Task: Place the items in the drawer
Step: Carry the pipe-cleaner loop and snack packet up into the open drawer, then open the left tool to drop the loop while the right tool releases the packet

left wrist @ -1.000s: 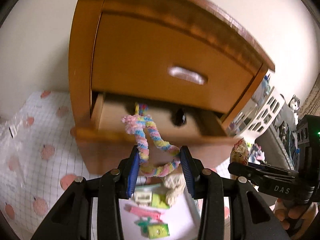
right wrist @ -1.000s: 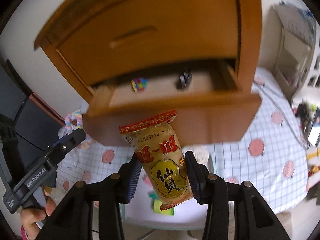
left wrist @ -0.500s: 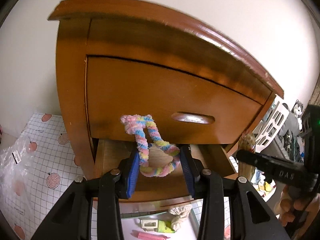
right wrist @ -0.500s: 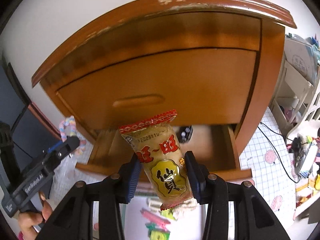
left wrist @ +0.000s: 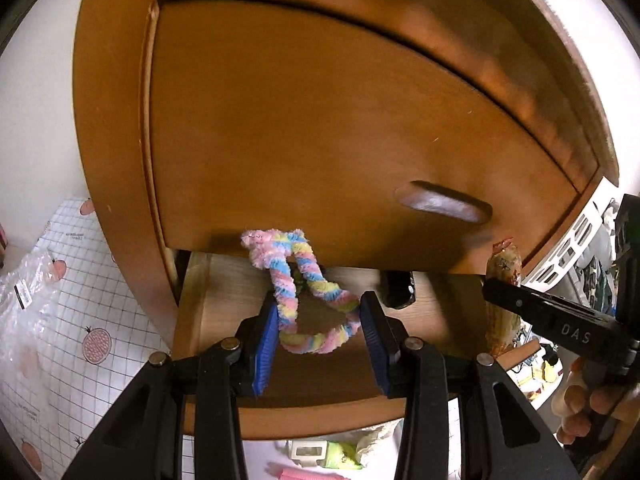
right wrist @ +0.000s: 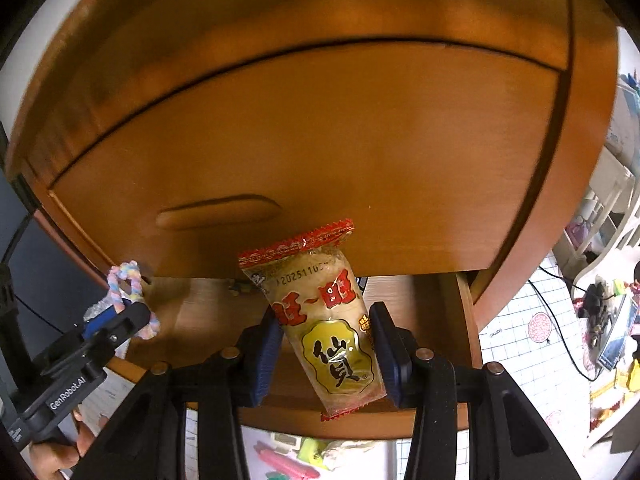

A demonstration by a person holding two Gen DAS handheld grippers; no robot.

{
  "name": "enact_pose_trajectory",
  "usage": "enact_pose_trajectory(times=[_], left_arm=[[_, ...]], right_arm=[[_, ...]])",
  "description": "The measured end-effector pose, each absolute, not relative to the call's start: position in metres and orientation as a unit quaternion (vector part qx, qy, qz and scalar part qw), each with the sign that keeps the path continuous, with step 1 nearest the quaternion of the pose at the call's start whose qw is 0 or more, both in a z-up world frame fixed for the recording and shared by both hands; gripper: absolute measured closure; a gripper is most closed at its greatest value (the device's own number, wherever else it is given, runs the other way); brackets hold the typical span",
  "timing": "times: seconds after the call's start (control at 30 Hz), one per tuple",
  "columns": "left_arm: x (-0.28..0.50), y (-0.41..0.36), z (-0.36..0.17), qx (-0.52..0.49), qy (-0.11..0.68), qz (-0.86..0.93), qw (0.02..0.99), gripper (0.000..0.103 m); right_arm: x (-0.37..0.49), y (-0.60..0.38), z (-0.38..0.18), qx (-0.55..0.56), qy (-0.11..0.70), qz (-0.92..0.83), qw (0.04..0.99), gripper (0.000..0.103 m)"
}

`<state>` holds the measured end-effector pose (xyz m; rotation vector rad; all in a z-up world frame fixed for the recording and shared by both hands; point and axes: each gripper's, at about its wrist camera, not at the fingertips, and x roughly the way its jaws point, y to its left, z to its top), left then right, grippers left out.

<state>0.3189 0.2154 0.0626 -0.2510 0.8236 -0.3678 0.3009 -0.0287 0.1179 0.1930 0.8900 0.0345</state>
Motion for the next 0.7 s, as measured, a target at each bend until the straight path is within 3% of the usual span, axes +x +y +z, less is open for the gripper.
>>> enact_pose_trajectory(times=[0.7], left_arm=[[0.334,0.197,0.036,-0.119,0.434,-0.175,0.875,0.058]], right_arm=[[0.312,-0.005,0.092,0.065,0.48,0.023,0.875,0.058]])
